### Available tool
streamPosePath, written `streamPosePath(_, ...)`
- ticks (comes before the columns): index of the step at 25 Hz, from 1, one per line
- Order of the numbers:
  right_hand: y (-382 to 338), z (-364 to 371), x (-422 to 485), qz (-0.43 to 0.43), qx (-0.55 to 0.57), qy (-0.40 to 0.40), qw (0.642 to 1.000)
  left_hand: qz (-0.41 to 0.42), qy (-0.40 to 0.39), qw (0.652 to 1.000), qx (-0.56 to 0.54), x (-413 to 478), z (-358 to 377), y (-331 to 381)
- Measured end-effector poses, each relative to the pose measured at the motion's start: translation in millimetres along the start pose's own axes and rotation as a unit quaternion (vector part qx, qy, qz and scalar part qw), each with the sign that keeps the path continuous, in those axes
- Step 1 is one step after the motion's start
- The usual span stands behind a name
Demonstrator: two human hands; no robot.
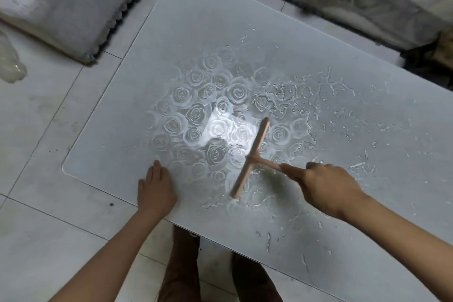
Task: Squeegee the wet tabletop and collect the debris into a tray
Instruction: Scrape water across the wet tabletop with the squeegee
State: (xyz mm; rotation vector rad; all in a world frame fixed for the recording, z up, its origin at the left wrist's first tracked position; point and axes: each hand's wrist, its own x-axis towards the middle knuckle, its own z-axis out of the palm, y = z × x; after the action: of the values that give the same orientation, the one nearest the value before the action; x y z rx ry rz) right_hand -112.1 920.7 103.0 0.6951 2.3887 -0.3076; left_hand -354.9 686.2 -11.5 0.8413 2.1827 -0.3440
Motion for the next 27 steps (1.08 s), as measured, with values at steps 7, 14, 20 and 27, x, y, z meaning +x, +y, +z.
streamPosePath(7,-108.8,23.2,18.2,-0.185,0.025,-0.005,0.982,-0.078,0.016,0.992,-0.097,-43.6,36.0,11.7)
streamPosePath(14,9.9,32.3,-18.9,-0.097,-0.05,-0.018,0.994,-0.081,0.014,0.99,-0.114,-64.1,71.9,15.5)
streamPosePath(20,-73.3,17.7,-5.0,-0.207,-0.032,0.033,0.977,-0.093,0.04,0.98,-0.172,-64.0,85.6,12.4)
streamPosePath(27,-123.0,37.9,34.5,-0.217,-0.019,0.002,0.976,-0.121,0.066,0.97,-0.201,-65.5,91.7,-28.3)
